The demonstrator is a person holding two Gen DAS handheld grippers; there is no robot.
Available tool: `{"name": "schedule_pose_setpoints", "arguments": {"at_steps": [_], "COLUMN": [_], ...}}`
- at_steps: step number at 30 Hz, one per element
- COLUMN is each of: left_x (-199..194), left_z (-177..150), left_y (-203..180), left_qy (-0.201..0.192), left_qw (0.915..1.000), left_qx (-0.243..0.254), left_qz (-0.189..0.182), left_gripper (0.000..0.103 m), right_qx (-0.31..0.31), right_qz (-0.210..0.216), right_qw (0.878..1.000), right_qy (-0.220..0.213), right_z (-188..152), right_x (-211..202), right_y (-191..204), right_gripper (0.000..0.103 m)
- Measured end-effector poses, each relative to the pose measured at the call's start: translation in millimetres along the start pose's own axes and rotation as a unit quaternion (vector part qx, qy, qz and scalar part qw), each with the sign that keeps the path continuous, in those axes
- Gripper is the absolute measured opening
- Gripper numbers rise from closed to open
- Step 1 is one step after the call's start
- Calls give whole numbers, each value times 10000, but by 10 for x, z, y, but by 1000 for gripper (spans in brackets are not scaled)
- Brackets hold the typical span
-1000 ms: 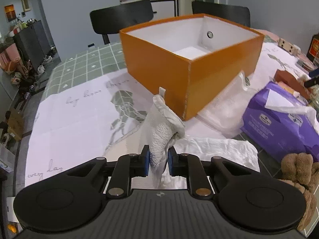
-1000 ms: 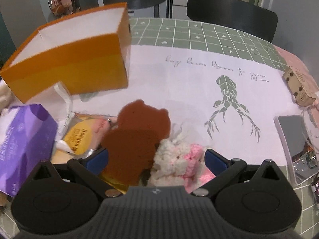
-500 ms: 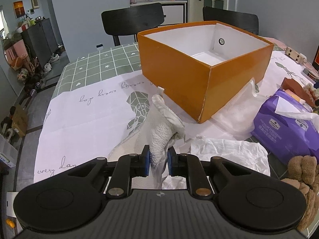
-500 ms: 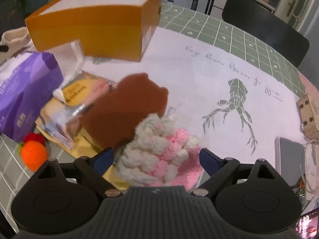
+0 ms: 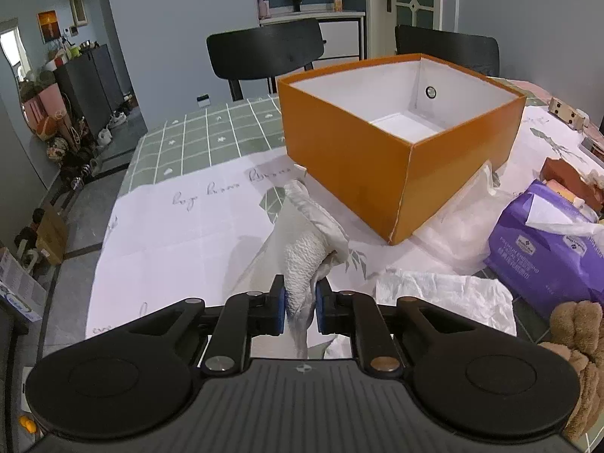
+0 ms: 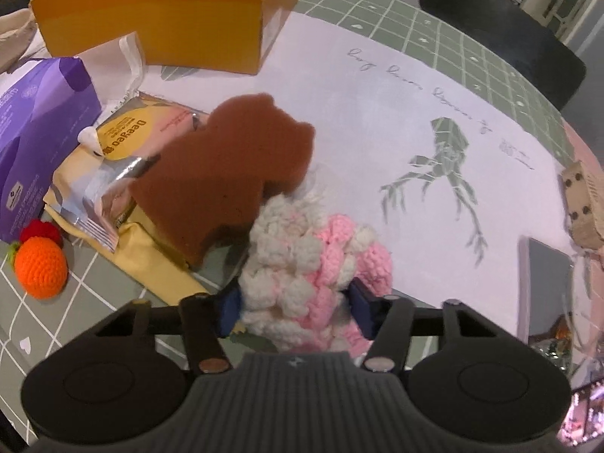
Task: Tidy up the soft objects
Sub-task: 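Carry the white cloth and pink-white toy into the orange box with both tools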
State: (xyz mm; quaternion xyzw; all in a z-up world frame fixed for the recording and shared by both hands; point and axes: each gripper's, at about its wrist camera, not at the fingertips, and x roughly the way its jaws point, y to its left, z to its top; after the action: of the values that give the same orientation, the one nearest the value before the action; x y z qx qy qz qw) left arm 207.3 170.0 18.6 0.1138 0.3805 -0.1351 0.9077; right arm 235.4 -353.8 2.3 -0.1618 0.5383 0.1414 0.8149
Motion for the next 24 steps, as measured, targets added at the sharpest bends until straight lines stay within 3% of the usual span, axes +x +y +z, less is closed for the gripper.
{"name": "schedule_pose_setpoints", "arguments": {"at_steps": [4,14,24], "left_x": [-78,-257,-528], "left_z": [40,112,401], "left_y": [10,-11,-117], "left_qy": [-69,-199,-502], "left_qw": [10000,9998,9984], "left_qx": [-19,32,253], "left_qz": [-20,1,101], "left_gripper": [14,14,14], "right_qx": [104,120,-30], "right_qz": [-168,-334,-311], "right_qw": [9997,9976,9937], "right_qy": [-114,-601,-1072], "right_z": [-5,91,343], "right_x": [-149,-596,-951], "right_y": [-65,-82,29], "right_gripper": [40,40,40]}}
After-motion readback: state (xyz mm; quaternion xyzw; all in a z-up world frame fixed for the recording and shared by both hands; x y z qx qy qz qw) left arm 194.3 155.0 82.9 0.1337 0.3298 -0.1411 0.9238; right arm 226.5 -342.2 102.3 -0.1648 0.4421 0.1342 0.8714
